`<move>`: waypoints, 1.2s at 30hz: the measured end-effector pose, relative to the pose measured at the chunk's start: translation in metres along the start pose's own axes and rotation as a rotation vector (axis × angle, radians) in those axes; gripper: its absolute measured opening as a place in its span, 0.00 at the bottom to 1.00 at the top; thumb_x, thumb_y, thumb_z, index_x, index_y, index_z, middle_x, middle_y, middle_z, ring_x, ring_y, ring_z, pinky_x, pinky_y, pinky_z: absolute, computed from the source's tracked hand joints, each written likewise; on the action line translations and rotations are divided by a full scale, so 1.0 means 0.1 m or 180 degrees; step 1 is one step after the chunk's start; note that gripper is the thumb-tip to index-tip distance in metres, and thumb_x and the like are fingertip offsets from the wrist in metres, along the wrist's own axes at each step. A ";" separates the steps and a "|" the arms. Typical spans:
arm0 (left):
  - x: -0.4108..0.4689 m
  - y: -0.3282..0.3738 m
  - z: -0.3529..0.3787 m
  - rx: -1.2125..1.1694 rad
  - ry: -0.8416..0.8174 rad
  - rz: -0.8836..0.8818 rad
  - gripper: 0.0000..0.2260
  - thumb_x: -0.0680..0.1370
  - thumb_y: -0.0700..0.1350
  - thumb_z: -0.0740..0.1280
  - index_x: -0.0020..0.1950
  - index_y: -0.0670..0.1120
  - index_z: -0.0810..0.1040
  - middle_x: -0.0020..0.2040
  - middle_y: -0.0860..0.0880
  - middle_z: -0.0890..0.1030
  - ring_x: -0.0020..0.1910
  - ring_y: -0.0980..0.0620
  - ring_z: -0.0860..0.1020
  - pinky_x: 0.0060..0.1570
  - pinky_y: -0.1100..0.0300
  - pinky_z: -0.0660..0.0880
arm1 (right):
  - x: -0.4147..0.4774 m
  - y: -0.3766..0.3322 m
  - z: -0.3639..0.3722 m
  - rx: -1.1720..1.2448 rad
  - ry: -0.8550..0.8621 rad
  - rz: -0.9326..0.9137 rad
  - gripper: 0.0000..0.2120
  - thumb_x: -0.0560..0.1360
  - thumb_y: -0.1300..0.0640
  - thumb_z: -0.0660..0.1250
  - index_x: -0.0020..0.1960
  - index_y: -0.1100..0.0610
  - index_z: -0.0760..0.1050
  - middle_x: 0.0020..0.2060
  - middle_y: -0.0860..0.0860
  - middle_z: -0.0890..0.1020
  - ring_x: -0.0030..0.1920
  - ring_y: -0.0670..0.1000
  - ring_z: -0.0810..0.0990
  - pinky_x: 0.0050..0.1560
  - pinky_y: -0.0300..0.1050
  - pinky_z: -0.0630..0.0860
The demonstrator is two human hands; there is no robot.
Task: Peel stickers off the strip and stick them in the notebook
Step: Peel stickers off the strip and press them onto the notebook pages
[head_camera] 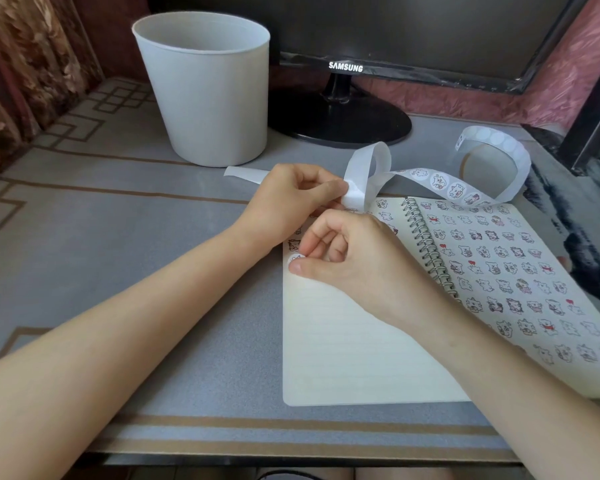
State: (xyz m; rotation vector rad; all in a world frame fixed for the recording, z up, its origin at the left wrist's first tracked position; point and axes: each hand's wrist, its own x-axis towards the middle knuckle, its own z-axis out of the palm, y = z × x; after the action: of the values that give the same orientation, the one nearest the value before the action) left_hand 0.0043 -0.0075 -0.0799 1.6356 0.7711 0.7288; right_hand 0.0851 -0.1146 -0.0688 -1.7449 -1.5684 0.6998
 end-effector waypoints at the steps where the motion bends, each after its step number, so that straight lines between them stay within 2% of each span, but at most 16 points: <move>1: 0.00 0.00 0.00 0.0007 0.0005 -0.0002 0.07 0.77 0.42 0.67 0.41 0.41 0.80 0.37 0.44 0.83 0.34 0.55 0.80 0.40 0.67 0.76 | 0.00 0.00 0.00 0.0020 0.0015 0.0005 0.08 0.69 0.55 0.75 0.41 0.54 0.77 0.22 0.36 0.74 0.29 0.39 0.73 0.33 0.32 0.68; 5: 0.01 -0.01 0.00 0.0110 0.0063 0.0015 0.07 0.77 0.43 0.68 0.40 0.42 0.80 0.36 0.47 0.82 0.35 0.55 0.79 0.40 0.67 0.75 | 0.03 0.03 0.00 0.0095 0.0056 0.0082 0.10 0.67 0.54 0.76 0.44 0.53 0.77 0.31 0.43 0.74 0.29 0.39 0.72 0.35 0.33 0.69; 9: 0.01 -0.01 0.00 0.0078 0.0047 0.0025 0.07 0.77 0.42 0.68 0.40 0.42 0.80 0.35 0.50 0.82 0.34 0.56 0.79 0.38 0.67 0.75 | 0.07 0.07 0.00 0.0298 0.0073 0.0106 0.05 0.71 0.60 0.73 0.43 0.55 0.77 0.29 0.43 0.74 0.27 0.40 0.71 0.32 0.31 0.66; 17: 0.02 0.01 -0.01 -0.0115 0.0103 -0.0071 0.06 0.77 0.42 0.68 0.42 0.41 0.81 0.37 0.47 0.82 0.37 0.53 0.80 0.43 0.63 0.78 | 0.08 0.09 0.01 0.0226 0.0228 0.0012 0.05 0.72 0.62 0.71 0.41 0.55 0.76 0.25 0.42 0.70 0.26 0.40 0.70 0.30 0.29 0.65; 20: 0.02 0.02 -0.02 -0.0212 0.0111 -0.0117 0.06 0.77 0.42 0.68 0.41 0.41 0.80 0.35 0.48 0.81 0.35 0.55 0.79 0.40 0.67 0.77 | 0.08 0.09 0.00 0.0293 0.0234 0.0039 0.04 0.72 0.60 0.72 0.41 0.55 0.77 0.26 0.42 0.71 0.26 0.40 0.70 0.31 0.29 0.65; 22: 0.02 0.03 -0.03 -0.0272 0.0109 -0.0141 0.06 0.77 0.42 0.68 0.42 0.41 0.80 0.35 0.48 0.81 0.33 0.56 0.79 0.37 0.68 0.76 | 0.06 0.08 -0.01 0.0396 0.0180 0.0100 0.07 0.69 0.56 0.75 0.42 0.55 0.77 0.29 0.42 0.73 0.27 0.40 0.70 0.33 0.31 0.66; 26: 0.02 0.02 -0.03 -0.0302 0.0074 -0.0154 0.06 0.77 0.42 0.68 0.43 0.39 0.80 0.36 0.47 0.82 0.33 0.55 0.79 0.38 0.68 0.77 | 0.03 0.06 -0.01 0.0157 0.0070 0.0131 0.12 0.66 0.53 0.77 0.43 0.51 0.75 0.32 0.43 0.72 0.31 0.40 0.71 0.37 0.36 0.71; 30: 0.02 0.02 -0.03 -0.0266 0.0073 -0.0120 0.06 0.77 0.41 0.68 0.42 0.41 0.80 0.34 0.49 0.81 0.33 0.56 0.79 0.40 0.67 0.77 | 0.06 0.06 -0.03 0.0286 -0.0005 0.0142 0.09 0.69 0.59 0.75 0.43 0.53 0.75 0.32 0.44 0.74 0.29 0.40 0.71 0.33 0.32 0.69; 32: 0.02 0.02 -0.03 -0.0296 0.0079 -0.0123 0.06 0.77 0.41 0.68 0.43 0.40 0.81 0.35 0.48 0.81 0.33 0.56 0.79 0.39 0.67 0.77 | 0.07 0.07 -0.04 0.0298 0.0036 0.0110 0.07 0.71 0.61 0.72 0.41 0.52 0.75 0.28 0.41 0.74 0.28 0.40 0.71 0.33 0.31 0.68; 34: 0.01 0.03 -0.03 -0.0362 0.0077 -0.0126 0.05 0.77 0.41 0.68 0.43 0.40 0.81 0.35 0.48 0.82 0.32 0.57 0.79 0.37 0.68 0.76 | 0.06 0.08 -0.08 0.0429 0.0080 0.0131 0.06 0.73 0.61 0.70 0.40 0.52 0.76 0.27 0.41 0.74 0.28 0.40 0.71 0.35 0.35 0.71; 36: 0.01 0.04 -0.03 -0.0389 0.0062 -0.0079 0.06 0.77 0.41 0.68 0.45 0.39 0.81 0.35 0.49 0.82 0.32 0.57 0.79 0.36 0.68 0.76 | 0.05 0.06 -0.14 0.0649 0.0191 0.0157 0.05 0.73 0.60 0.70 0.41 0.51 0.76 0.32 0.44 0.78 0.29 0.43 0.74 0.38 0.43 0.74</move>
State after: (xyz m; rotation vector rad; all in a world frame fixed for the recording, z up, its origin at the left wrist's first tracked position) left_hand 0.0030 -0.0059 -0.0754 1.5084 0.7451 0.7606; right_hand 0.1005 -0.1115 -0.0644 -1.6428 -1.3676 0.7952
